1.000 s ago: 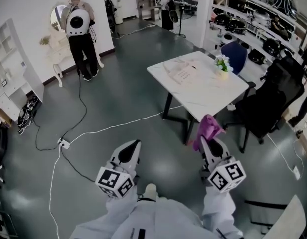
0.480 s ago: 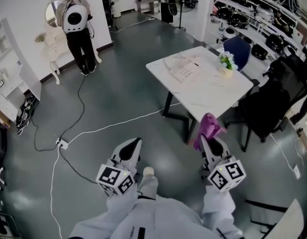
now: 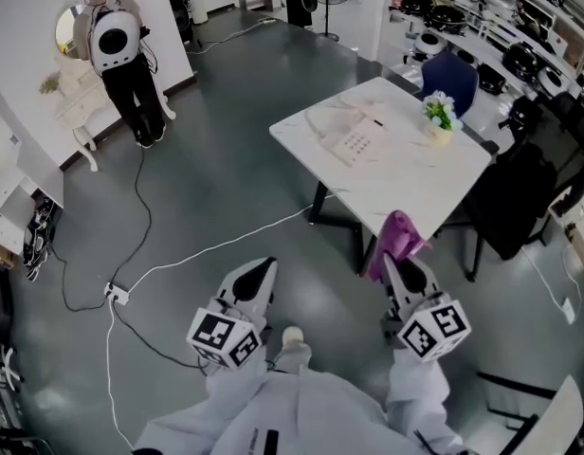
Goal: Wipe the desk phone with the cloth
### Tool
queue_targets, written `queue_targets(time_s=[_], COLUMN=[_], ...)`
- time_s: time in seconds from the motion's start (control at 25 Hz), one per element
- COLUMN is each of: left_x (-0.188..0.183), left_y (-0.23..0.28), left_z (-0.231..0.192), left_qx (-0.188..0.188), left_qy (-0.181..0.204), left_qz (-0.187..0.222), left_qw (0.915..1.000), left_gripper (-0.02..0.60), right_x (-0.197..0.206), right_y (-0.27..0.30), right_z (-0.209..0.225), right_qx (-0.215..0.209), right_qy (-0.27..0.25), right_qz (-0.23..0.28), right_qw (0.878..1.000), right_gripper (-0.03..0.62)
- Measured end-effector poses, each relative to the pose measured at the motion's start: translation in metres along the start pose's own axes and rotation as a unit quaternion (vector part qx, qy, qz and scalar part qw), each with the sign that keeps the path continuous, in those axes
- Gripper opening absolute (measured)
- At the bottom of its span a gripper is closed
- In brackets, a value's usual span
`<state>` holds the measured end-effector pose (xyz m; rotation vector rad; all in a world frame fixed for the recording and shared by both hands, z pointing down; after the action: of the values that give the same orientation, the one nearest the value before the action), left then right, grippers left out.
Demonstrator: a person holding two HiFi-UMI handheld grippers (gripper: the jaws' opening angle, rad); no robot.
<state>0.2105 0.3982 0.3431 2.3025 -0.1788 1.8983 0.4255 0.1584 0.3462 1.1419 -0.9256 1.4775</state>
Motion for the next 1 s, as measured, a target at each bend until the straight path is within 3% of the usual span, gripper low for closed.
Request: queue_targets(time_s=[0.48, 1.0], left_x=[-0.017, -0.016], left_y=[0.073, 0.106], left_z=[-0.091, -0.135], left_qx=[0.057, 0.073], left_qy=[-0.003, -0.02], left_qz=[-0.004, -0.012], left_qw=[0.9984, 0.9971], left_gripper=[-0.003, -0.002], right_x=[0.0, 0.003], right_y=[0.091, 0.133], right_z=[0.011, 0.023], right_qx=[0.045, 0.069], right_qy=[0.003, 0.008], right_qz=[0.011, 0.009], right_qw=[0.999, 0.998], right_gripper=[0.038, 0.038])
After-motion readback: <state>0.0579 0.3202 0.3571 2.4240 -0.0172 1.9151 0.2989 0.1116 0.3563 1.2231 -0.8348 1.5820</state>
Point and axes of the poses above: the fingertips, and each gripper's own axes: y forward along the fingers, z to its right, x out of its underside, the point moved 10 cm from there along -y, backward along the fingers
